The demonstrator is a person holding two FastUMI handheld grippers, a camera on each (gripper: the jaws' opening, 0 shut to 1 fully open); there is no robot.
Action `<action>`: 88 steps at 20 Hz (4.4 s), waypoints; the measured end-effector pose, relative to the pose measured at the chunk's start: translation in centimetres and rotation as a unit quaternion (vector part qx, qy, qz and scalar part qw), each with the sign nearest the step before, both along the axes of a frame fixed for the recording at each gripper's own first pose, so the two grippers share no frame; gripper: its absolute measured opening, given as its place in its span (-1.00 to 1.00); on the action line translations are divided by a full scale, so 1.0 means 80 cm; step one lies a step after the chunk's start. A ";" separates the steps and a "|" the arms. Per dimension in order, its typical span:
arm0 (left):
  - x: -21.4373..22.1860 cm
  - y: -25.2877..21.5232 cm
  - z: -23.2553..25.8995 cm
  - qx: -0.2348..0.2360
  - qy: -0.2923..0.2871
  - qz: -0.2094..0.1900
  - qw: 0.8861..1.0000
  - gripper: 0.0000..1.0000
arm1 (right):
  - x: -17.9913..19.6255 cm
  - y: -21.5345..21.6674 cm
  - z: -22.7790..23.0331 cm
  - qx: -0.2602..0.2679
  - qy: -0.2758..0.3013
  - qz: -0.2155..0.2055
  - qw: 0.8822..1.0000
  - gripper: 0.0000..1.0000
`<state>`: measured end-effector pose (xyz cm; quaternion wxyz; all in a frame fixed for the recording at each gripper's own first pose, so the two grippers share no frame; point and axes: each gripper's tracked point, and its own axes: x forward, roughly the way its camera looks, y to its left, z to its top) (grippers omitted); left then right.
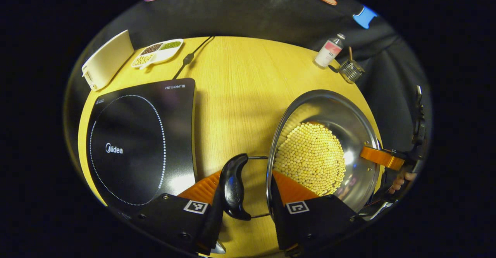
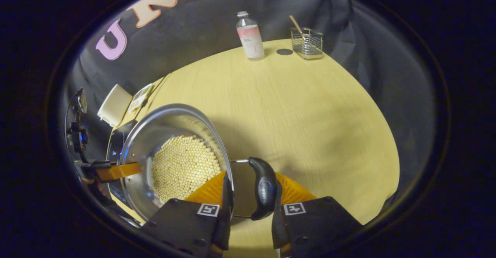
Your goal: First push the handle of the pot to place it horizontally, then grasp the pot with both hands and set it on the induction cooktop.
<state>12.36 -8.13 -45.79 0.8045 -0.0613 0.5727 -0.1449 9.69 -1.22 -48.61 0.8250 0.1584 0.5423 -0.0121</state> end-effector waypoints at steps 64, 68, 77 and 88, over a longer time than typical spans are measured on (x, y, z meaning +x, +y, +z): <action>0.070 0.419 0.093 0.076 -0.196 0.049 0.976 0.69 | 0.055 0.401 0.126 0.033 -0.070 -0.027 0.997 0.97; 0.057 0.411 0.133 0.084 -0.232 0.062 0.967 0.70 | 0.044 0.389 0.148 0.061 -0.092 -0.022 0.994 0.89; -0.016 0.308 0.236 0.099 -0.291 0.077 0.948 0.70 | -0.024 0.295 0.225 0.114 -0.166 -0.002 0.979 0.86; -0.139 0.221 0.376 0.104 -0.387 0.107 0.910 0.78 | -0.106 0.194 0.345 0.102 -0.350 0.007 0.931 0.96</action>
